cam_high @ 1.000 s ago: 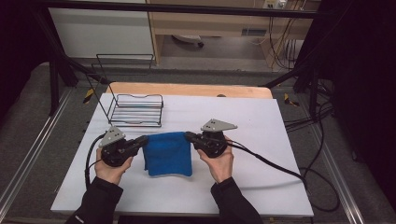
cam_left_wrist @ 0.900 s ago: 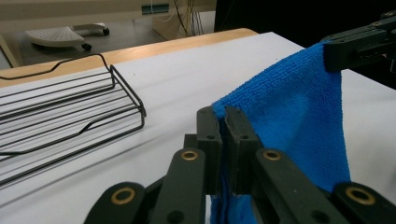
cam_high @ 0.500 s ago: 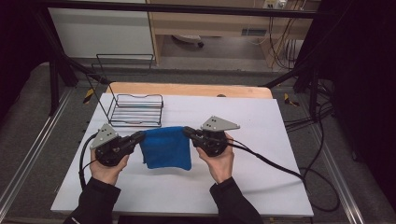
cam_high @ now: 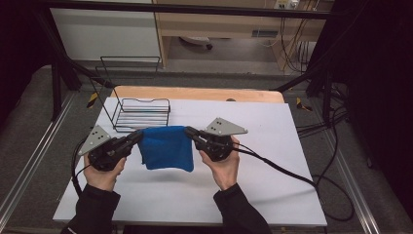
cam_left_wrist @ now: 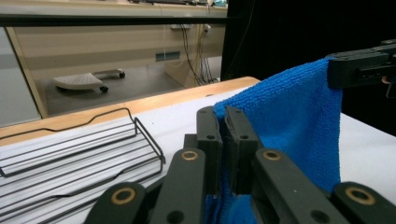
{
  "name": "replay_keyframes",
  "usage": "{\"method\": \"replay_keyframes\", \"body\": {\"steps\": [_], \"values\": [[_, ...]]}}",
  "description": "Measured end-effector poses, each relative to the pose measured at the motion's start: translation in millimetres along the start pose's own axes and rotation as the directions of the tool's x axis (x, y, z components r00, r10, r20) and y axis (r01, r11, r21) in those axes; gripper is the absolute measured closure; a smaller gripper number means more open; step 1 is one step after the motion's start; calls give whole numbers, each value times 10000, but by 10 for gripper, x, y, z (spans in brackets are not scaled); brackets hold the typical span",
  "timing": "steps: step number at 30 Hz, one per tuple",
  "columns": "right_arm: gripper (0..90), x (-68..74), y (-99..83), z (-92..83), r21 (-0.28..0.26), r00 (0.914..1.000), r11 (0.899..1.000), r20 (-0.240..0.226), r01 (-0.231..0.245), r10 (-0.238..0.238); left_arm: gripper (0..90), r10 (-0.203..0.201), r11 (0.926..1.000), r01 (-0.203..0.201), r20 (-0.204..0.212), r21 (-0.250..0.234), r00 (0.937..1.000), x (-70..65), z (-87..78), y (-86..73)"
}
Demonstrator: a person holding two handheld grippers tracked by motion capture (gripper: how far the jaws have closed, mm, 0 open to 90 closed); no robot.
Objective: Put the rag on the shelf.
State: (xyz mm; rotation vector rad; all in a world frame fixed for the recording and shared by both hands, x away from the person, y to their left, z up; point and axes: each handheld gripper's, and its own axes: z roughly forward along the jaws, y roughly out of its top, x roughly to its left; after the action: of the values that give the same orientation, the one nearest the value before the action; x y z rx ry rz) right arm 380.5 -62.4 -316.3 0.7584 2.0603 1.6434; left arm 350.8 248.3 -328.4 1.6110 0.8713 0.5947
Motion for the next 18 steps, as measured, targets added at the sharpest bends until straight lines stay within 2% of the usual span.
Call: {"method": "replay_keyframes", "body": {"steps": [8, 18], "values": [[869, 69, 152, 55, -465, 9995, 9984, 70, 310, -308, 853, 26, 9985, -36, -182, -542, 9998, 61, -96, 111], [869, 161, 406, 119, -1009, 9971, 9922, 264, 730, -707, 853, 84, 9917, -141, -449, -1278, 9990, 151, -195, 280]]}}
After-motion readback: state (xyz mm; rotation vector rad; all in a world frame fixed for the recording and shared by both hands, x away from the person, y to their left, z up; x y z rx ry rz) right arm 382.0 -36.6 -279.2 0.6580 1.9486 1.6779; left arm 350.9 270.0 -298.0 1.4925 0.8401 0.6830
